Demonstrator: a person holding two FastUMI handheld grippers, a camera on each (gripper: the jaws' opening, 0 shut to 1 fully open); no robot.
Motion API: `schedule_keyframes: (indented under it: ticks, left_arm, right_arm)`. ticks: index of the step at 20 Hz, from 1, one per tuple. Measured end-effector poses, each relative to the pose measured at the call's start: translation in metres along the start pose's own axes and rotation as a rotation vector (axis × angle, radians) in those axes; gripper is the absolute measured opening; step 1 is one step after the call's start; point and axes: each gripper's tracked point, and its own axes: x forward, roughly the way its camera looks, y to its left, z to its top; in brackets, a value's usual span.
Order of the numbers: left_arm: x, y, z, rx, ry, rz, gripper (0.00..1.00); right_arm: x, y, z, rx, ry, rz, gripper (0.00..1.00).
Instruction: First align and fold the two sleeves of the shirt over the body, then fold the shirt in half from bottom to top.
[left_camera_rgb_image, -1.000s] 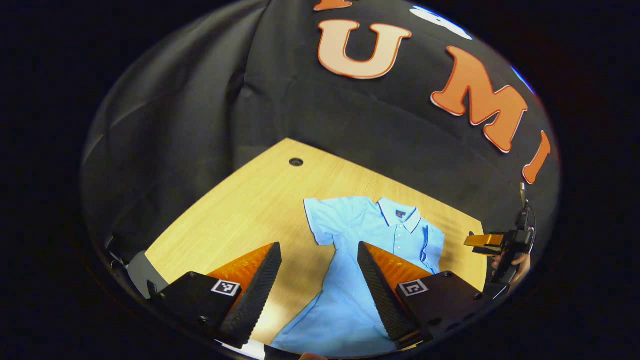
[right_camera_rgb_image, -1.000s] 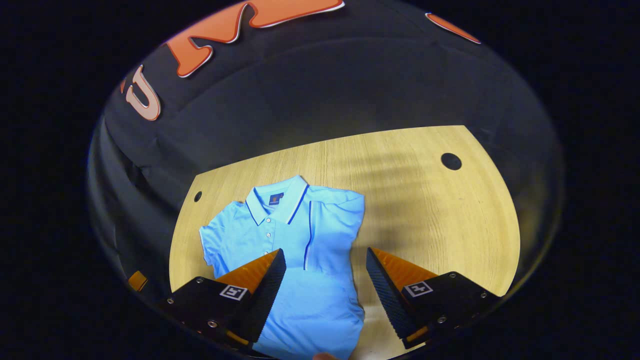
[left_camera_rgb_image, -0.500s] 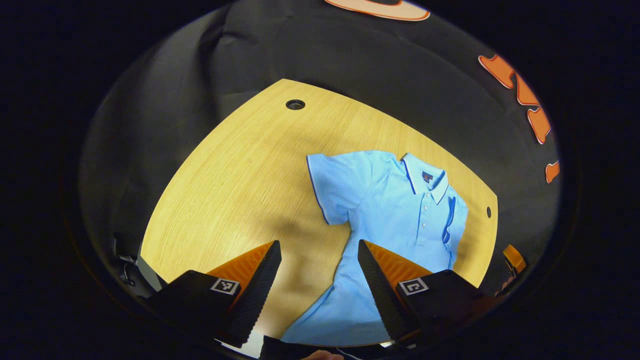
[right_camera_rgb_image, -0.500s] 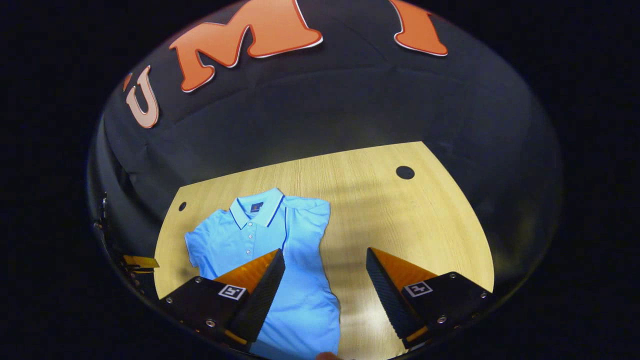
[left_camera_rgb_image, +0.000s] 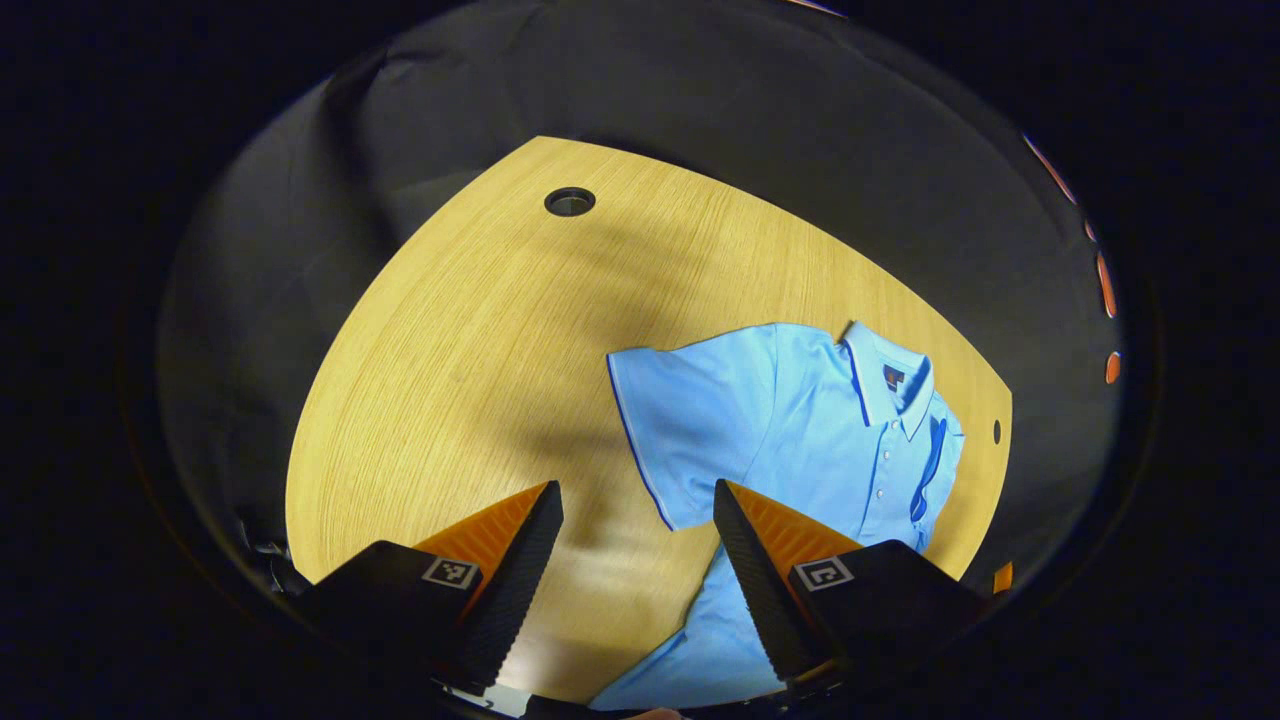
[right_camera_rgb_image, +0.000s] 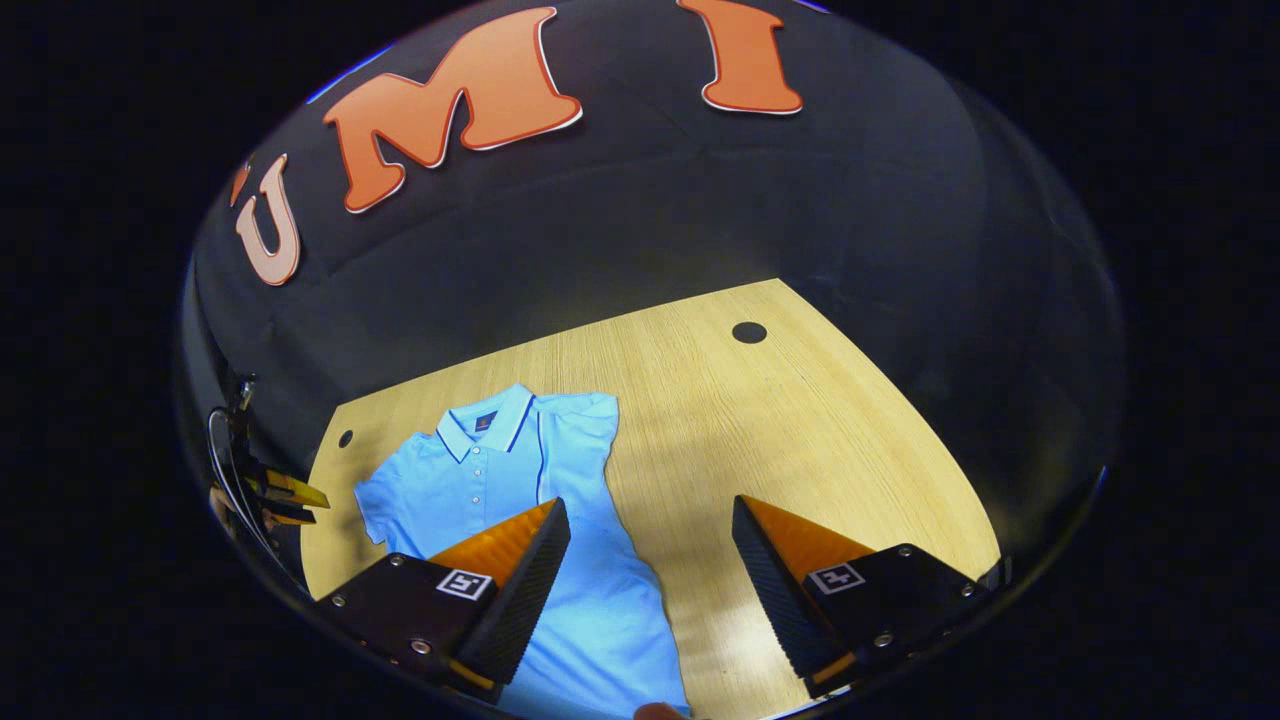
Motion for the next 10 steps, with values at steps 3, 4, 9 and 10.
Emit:
schedule_keyframes:
  ticks: [3, 4, 9, 10]
  left_arm:
    - [0.025, 0.002, 0.008, -0.005, 0.050, 0.015, 0.98]
    - [0.035, 0.004, 0.009, 0.000, 0.063, 0.029, 0.96]
    - [0.068, 0.001, 0.013, -0.009, 0.126, 0.051, 0.78]
    - [0.073, 0.001, 0.012, -0.010, 0.133, 0.056, 0.77]
  right_arm:
    - [-0.014, -0.007, -0.016, 0.001, -0.007, -0.032, 0.99]
    - [-0.019, -0.007, -0.020, 0.003, -0.016, -0.036, 0.99]
    - [-0.047, -0.012, -0.028, 0.001, -0.086, -0.077, 0.99]
    - [-0.051, -0.013, -0.029, 0.004, -0.099, -0.087, 0.99]
